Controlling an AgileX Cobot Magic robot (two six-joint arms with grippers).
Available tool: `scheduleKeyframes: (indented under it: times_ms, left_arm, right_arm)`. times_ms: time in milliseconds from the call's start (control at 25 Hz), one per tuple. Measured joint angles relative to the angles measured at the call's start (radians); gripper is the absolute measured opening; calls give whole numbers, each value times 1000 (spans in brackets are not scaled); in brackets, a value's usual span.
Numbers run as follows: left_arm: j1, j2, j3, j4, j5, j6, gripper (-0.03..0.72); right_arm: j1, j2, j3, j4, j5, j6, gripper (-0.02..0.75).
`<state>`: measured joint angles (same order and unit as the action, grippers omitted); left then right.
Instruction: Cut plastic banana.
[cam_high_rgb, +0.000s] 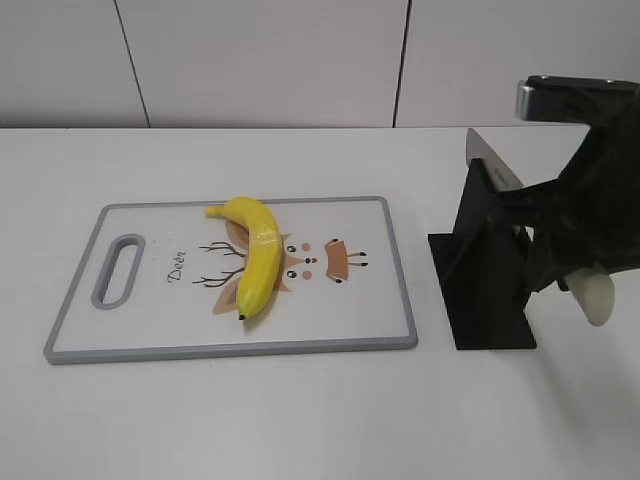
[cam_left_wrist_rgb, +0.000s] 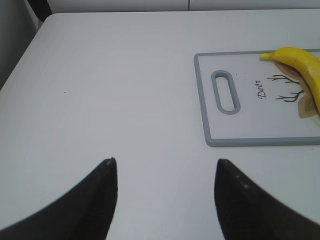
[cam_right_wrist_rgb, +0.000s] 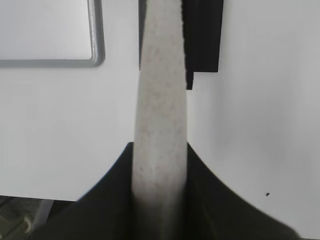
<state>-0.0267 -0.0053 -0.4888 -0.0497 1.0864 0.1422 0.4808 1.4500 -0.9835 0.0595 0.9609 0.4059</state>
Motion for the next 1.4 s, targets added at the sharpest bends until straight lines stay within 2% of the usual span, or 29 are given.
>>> scheduleKeyframes:
  times_ms: [400, 840, 1120, 1400]
  left_arm:
    - [0, 0, 0, 0, 0, 0, 579]
    - [0, 0, 0, 0, 0, 0, 579]
    - [0, 65, -15, -29, -42, 12, 579]
    - [0, 333, -92, -149, -244, 155, 579]
  right_arm:
    - [1, -87, -22, -60, 10, 16, 172]
    - [1, -95, -205, -122, 93, -1, 172]
    - [2, -55, -309, -95, 109, -279, 172]
    - [2, 82, -445, -84, 123, -515, 172]
